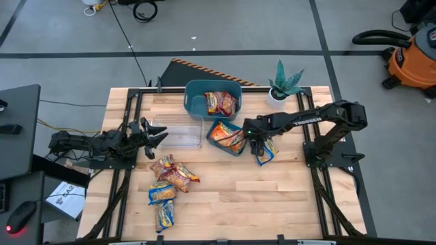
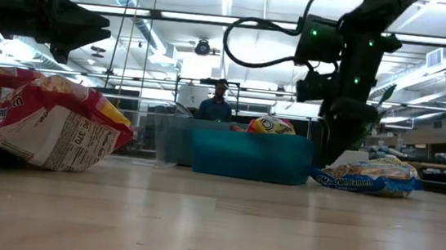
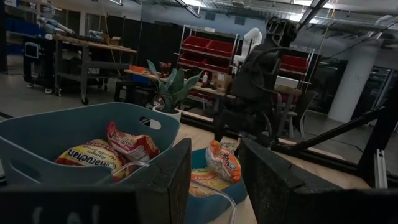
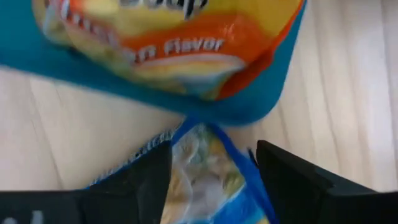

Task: Sort Maruchan noodles
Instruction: Put the blue noodle pack into the transparent bin

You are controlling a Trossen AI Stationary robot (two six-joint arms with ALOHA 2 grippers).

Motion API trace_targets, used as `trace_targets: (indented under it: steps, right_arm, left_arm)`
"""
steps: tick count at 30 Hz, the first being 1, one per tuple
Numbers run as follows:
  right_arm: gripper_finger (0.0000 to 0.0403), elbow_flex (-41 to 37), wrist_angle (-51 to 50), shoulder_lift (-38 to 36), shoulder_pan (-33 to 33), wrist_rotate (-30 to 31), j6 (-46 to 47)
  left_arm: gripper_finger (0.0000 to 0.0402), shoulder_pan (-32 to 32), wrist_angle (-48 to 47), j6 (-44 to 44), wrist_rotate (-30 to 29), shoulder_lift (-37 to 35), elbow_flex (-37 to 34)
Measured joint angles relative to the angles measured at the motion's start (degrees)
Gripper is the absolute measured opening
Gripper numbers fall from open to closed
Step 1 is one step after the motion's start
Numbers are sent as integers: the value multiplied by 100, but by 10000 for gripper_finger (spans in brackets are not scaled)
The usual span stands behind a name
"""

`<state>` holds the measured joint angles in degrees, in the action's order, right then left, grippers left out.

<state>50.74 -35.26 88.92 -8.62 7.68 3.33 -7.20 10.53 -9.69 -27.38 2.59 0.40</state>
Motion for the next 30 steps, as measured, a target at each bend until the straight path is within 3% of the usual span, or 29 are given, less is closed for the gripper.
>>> trace_targets:
  steps: [4, 8, 17, 23, 30]
  right_arm:
    - [258, -267, 470, -6, -89, -20, -178]
    - [241, -401, 569, -6, -127, -122, -263]
    - [105, -626, 678, -6, -125, -176, -352]
    - [15, -132, 45, -13, -125, -172, -352]
    - [33, 1114, -1490, -17, 73, -127, -212]
  left_arm:
    - [142, 0, -1, 0, 0, 0, 1]
    - [142, 0, -4, 1, 0, 0, 1]
    - [142, 0, -4, 0, 0, 0, 0]
    - [142, 0, -5, 0, 0, 0, -1]
    - [142, 0, -5, 0, 0, 0, -1]
